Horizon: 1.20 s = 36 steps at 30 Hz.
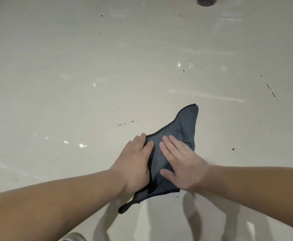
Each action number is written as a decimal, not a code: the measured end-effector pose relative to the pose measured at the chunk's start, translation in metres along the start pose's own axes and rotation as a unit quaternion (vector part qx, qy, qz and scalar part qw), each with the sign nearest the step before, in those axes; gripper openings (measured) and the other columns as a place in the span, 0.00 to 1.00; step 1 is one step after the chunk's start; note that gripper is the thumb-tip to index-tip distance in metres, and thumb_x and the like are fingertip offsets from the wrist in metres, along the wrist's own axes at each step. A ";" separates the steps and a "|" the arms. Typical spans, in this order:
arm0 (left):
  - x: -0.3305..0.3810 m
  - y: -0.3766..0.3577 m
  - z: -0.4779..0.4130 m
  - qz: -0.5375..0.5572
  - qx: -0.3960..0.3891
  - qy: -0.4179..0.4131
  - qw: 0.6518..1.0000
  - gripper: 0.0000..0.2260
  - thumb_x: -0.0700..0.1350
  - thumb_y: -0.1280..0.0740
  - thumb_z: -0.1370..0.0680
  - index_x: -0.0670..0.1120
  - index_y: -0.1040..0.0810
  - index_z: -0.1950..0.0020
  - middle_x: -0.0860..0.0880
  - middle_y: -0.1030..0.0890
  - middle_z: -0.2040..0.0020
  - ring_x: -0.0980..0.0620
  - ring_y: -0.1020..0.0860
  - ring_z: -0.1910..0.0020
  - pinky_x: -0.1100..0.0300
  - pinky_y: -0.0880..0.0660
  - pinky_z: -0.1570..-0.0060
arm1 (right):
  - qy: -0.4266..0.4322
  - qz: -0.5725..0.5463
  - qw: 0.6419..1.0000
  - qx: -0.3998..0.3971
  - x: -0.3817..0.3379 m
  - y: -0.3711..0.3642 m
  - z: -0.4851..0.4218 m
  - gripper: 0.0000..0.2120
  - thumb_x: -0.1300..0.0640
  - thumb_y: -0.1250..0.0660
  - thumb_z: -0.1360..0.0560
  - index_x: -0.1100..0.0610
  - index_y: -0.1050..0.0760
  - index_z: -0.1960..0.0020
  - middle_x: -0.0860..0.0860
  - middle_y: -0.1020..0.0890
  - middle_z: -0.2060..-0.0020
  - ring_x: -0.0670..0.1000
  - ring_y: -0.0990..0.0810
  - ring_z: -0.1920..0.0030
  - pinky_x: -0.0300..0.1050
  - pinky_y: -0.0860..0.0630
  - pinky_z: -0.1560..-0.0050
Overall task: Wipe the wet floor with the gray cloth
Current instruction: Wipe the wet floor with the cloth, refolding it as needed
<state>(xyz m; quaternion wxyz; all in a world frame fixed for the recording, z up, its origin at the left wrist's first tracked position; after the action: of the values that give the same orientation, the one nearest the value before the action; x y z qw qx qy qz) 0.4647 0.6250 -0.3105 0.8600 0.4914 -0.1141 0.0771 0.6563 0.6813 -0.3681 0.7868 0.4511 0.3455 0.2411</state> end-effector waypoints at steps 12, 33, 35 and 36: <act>0.059 0.038 -0.030 -0.191 -0.073 0.068 0.976 0.31 0.44 0.37 0.24 0.46 0.43 0.21 0.43 0.40 0.22 0.42 0.36 0.27 0.51 0.35 0.29 | -0.106 0.042 0.993 0.041 0.093 0.019 0.016 0.37 0.31 0.66 0.19 0.50 0.71 0.19 0.50 0.71 0.20 0.49 0.73 0.21 0.51 0.66 0.20; 0.262 -0.050 -0.114 -0.128 0.017 -0.099 0.987 0.40 0.45 0.36 0.23 0.47 0.56 0.17 0.43 0.62 0.16 0.42 0.60 0.17 0.48 0.58 0.19 | -0.275 -0.020 0.960 0.039 0.236 0.000 0.210 0.40 0.25 0.62 0.22 0.43 0.70 0.19 0.46 0.73 0.22 0.47 0.76 0.22 0.50 0.67 0.20; 0.265 -0.049 -0.116 -0.106 0.032 -0.090 0.990 0.39 0.43 0.37 0.24 0.47 0.54 0.17 0.43 0.60 0.16 0.42 0.58 0.17 0.48 0.57 0.19 | -0.352 -0.047 0.934 0.027 0.257 0.003 0.222 0.41 0.26 0.62 0.22 0.45 0.71 0.19 0.49 0.73 0.21 0.49 0.75 0.22 0.52 0.67 0.20; 0.267 -0.049 -0.115 -0.102 0.036 -0.098 0.989 0.38 0.42 0.38 0.23 0.47 0.55 0.17 0.43 0.60 0.16 0.42 0.58 0.17 0.48 0.57 0.19 | -0.384 -0.057 0.921 0.028 0.261 0.002 0.228 0.41 0.26 0.63 0.22 0.46 0.71 0.19 0.51 0.73 0.20 0.51 0.74 0.21 0.52 0.67 0.20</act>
<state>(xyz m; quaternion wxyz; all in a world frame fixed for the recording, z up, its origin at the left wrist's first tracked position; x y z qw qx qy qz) 0.7476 0.7052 -0.3346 0.8296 0.5367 -0.1438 -0.0551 0.9983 0.7386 -0.3707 0.8587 0.5101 0.0481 -0.0059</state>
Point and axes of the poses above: each hand's wrist, its own z-axis away from the middle knuckle, its own y-axis out of the back of the hand, x = y × z, the point moved 1 cm from there along -z, towards the middle knuckle
